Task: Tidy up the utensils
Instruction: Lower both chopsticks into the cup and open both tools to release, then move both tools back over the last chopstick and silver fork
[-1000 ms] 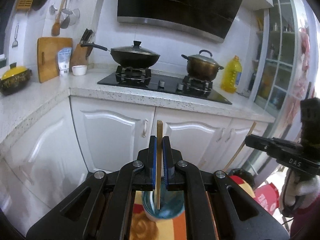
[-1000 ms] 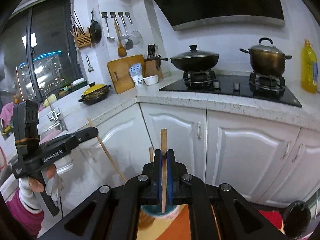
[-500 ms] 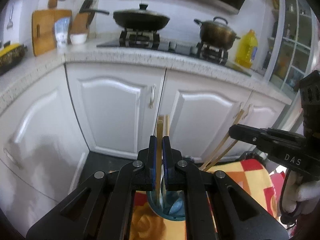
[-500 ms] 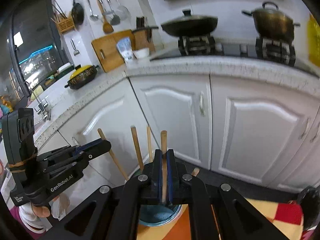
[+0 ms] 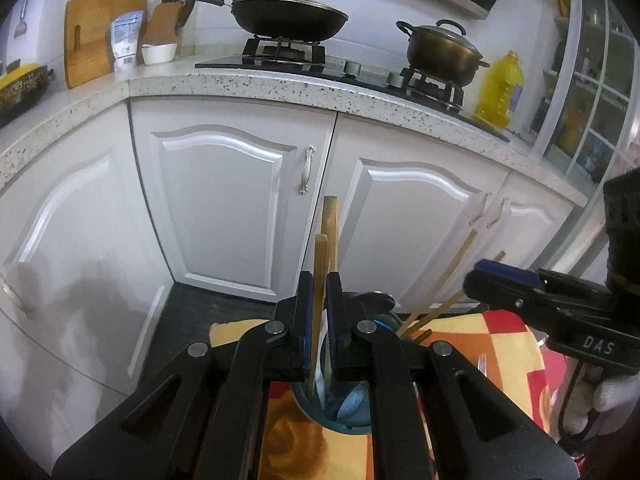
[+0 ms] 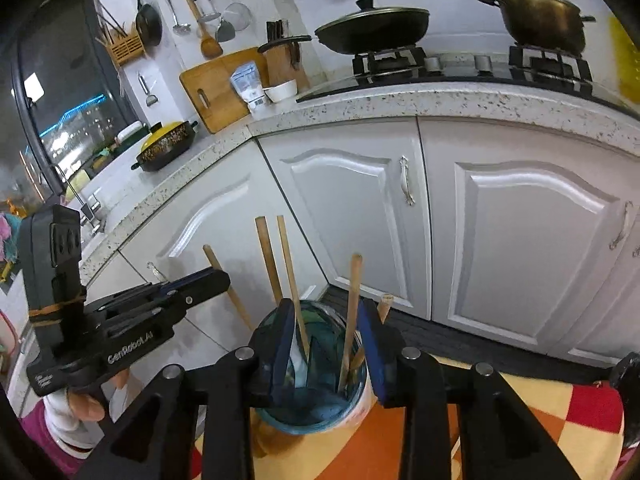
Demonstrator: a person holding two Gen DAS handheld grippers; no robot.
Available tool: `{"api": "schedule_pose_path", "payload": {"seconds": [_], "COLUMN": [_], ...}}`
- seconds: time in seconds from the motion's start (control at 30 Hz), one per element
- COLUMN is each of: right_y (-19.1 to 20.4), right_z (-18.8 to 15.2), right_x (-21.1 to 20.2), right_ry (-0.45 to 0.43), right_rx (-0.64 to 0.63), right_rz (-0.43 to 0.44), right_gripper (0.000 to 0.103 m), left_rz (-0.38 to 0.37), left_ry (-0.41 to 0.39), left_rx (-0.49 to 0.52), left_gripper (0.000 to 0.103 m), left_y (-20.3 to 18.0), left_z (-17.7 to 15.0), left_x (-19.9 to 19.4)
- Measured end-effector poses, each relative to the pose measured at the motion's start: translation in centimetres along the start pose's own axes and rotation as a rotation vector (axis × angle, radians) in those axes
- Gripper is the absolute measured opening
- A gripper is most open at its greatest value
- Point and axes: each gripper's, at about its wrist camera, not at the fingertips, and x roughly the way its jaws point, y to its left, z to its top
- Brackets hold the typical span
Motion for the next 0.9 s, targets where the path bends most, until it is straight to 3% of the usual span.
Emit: {"api": "schedule_pose_path", "payload": {"seconds": [0.13, 0.3, 0.53, 0.9], "right_y": [0.0, 0.3, 0.8, 1.3], "right_z": [-0.7, -1.4, -2.5, -5.8], "right_x": [-0.7, -1.9, -4.0, -6.4], "right_ry": [0.000, -0.017, -0.039, -0.042], "right_rx": [0.004, 0.008, 0.025, 0.021], "right_rz": [0.004, 0.015, 0.049, -0.036], "right_gripper": [0.032, 0.032, 0.034, 0.034], "left_rz": [0.000, 0.003, 0.047, 0.078], "left_ry": [0.004, -0.005, -0.010, -0.013], "left_rx": [-0.007, 0.004, 0.033, 0.078], "left_gripper": [0.029, 0.042, 0.042, 0.043], "left_y": [-0.1, -0.7, -1.8, -4.0], "left_z": [-0.3, -0.8, -1.9, -4.8], "left_x": [-0.1, -0.9, -2.0, -3.7]}}
